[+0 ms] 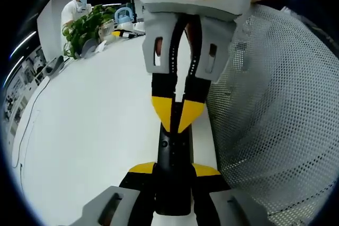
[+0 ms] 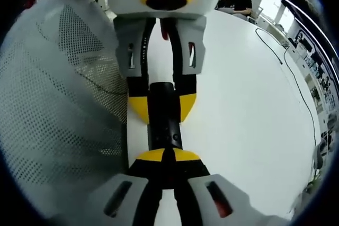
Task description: Press the specified remote control buttons in sequence, fully releasing each button before pressing the next.
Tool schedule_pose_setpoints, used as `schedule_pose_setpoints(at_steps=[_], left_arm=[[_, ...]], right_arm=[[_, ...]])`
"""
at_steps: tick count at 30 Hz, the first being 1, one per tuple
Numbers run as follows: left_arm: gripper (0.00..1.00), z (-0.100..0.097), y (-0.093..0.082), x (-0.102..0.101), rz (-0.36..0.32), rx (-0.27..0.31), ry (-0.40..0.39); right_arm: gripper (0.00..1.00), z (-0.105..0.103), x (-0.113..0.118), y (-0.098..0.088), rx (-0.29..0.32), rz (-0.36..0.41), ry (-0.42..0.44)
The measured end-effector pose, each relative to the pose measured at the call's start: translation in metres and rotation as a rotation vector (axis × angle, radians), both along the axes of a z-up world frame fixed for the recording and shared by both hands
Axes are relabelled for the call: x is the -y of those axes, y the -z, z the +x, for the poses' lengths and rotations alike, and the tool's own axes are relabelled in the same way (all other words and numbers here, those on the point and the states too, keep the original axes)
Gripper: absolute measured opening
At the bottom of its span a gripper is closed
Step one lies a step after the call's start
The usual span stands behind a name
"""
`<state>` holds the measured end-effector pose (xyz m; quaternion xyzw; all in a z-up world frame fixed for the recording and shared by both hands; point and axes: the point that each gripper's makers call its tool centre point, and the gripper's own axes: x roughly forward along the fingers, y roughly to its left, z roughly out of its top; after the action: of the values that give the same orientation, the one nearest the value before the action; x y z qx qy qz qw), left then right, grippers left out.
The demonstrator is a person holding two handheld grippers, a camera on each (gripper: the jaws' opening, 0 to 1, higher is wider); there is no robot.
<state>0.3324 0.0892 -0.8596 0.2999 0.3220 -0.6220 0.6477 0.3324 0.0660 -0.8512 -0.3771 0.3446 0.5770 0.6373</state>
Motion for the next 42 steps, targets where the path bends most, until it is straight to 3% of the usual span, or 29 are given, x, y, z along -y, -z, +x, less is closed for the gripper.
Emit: schedule_pose_setpoints(at_steps=[7, 14, 18, 23, 32, 42], left_arm=[[0.26, 0.0, 0.0, 0.0, -0.001, 0.0, 0.001], [0.26, 0.0, 0.0, 0.0, -0.001, 0.0, 0.002], [0.26, 0.0, 0.0, 0.0, 0.0, -0.001, 0.002], [0.26, 0.0, 0.0, 0.0, 0.0, -0.001, 0.002], [0.26, 0.0, 0.0, 0.0, -0.008, -0.004, -0.002], [0.26, 0.001, 0.0, 0.003, -0.016, -0.006, -0.003]], right_arm=[[0.01, 0.001, -0.001, 0.0, -0.002, -0.008, -0.021], [0.0, 0.0, -0.002, 0.001, 0.035, -0.049, -0.128], [0.0, 0.001, -0.002, 0.001, 0.04, -0.058, -0.14], [0.0, 0.002, -0.002, 0.001, 0.028, -0.05, -0.12], [0.0, 0.003, 0.0, -0.001, -0.057, 0.071, 0.043], [0.0, 0.003, 0.011, 0.0, -0.053, 0.034, 0.018]])
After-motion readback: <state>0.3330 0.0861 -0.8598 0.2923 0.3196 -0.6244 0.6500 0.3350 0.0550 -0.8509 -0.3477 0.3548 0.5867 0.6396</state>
